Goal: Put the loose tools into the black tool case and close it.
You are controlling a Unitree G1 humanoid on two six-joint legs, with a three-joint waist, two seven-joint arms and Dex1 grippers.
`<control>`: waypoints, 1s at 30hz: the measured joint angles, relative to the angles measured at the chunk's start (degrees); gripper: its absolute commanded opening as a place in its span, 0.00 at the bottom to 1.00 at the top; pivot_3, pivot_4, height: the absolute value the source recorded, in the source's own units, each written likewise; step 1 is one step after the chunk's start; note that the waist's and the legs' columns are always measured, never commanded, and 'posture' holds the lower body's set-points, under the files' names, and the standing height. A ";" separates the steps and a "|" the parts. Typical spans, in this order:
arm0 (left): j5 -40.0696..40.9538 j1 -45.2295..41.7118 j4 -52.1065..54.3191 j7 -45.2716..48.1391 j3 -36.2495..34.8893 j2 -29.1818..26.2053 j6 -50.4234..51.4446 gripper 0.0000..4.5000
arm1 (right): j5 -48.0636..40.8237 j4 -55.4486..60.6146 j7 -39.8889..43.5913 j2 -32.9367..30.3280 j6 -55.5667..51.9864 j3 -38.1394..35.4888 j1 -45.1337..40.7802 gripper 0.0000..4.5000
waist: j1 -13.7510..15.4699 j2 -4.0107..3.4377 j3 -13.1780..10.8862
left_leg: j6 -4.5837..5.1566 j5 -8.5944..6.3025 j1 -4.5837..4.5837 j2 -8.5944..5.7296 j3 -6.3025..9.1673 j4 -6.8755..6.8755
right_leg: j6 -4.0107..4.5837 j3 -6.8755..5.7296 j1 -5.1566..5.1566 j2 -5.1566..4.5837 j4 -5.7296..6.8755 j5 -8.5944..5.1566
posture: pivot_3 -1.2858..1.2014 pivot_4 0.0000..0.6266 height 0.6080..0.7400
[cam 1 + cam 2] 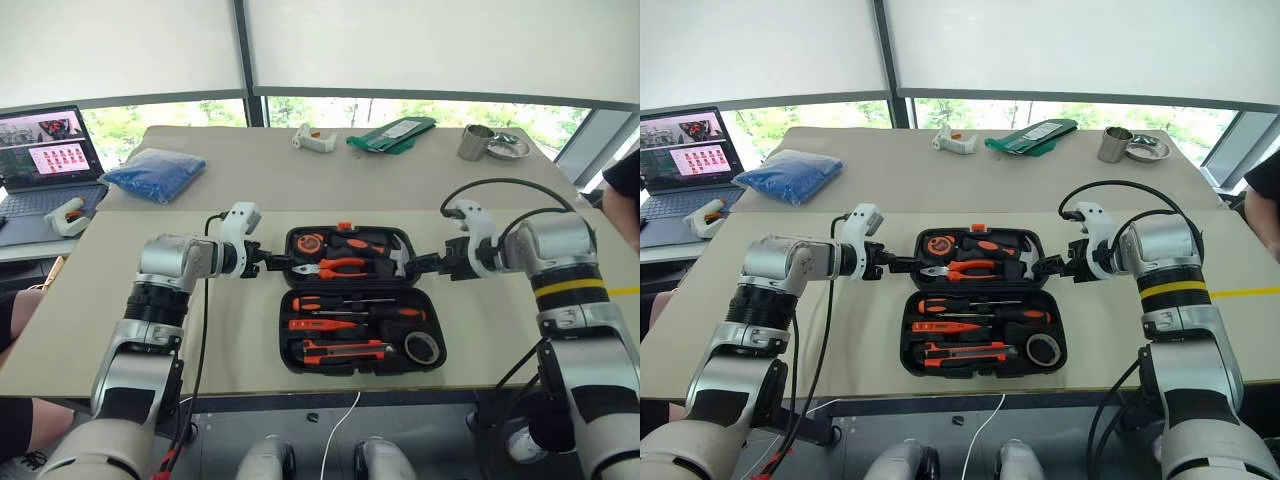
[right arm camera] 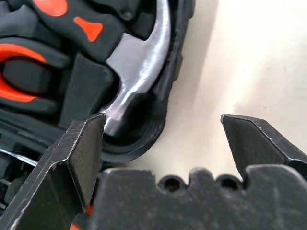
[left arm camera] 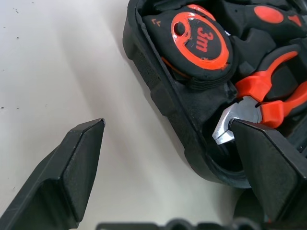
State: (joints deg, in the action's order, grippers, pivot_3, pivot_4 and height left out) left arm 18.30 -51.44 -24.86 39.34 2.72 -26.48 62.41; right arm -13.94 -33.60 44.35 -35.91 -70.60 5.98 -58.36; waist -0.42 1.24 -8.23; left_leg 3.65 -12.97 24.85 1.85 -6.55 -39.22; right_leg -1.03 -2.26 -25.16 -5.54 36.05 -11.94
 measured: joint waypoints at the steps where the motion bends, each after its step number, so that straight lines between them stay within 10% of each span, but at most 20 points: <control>1: -0.10 -0.01 -0.45 0.04 0.08 0.02 -0.09 0.88 | 0.32 -1.23 -0.10 0.33 0.40 0.17 -0.42 0.88 | -0.11 0.00 0.00 | 0.03 -0.02 0.00 0.00 0.00 0.00 | 0.00 0.00 0.00 0.00 0.01 0.00 | 0.52 0.24 1.00; 12: 0.10 -0.38 -3.19 0.02 -1.80 3.82 -2.56 0.01 | 1.99 -10.12 -1.94 2.46 5.40 0.07 -3.95 0.07 | 0.28 0.00 0.00 | 0.20 0.11 -0.19 -0.02 0.02 0.00 | 0.00 -0.02 0.17 -0.08 0.07 0.19 | 0.52 0.24 1.00; 20: -0.09 1.43 -5.12 -1.01 -4.95 5.02 -10.84 0.00 | 1.36 -5.84 -3.24 4.76 19.85 -5.11 2.75 0.00 | -0.39 0.00 0.00 | 0.16 0.51 -0.19 0.00 0.02 0.02 | 0.08 0.05 0.12 -0.08 0.00 0.64 | 0.52 0.24 1.00; 30: -2.12 14.73 -2.96 7.29 -7.25 5.49 -55.14 0.00 | 3.84 16.75 -1.92 3.18 53.15 -7.06 23.07 0.00 | -0.21 0.00 -0.02 | 0.06 0.59 0.20 0.04 -0.07 0.40 | 0.11 -0.01 -0.31 -0.04 -0.22 0.66 | 0.52 0.24 1.00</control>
State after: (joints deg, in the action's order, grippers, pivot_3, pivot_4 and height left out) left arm 16.17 -36.71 -27.82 46.63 -4.53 -20.99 7.27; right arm -10.10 -16.86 42.43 -32.73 -17.45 -1.08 -35.29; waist -0.63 1.23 -8.24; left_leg 3.71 -12.38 25.05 1.90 -6.62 -38.81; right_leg -0.91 -2.27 -25.47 -5.58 35.83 -11.27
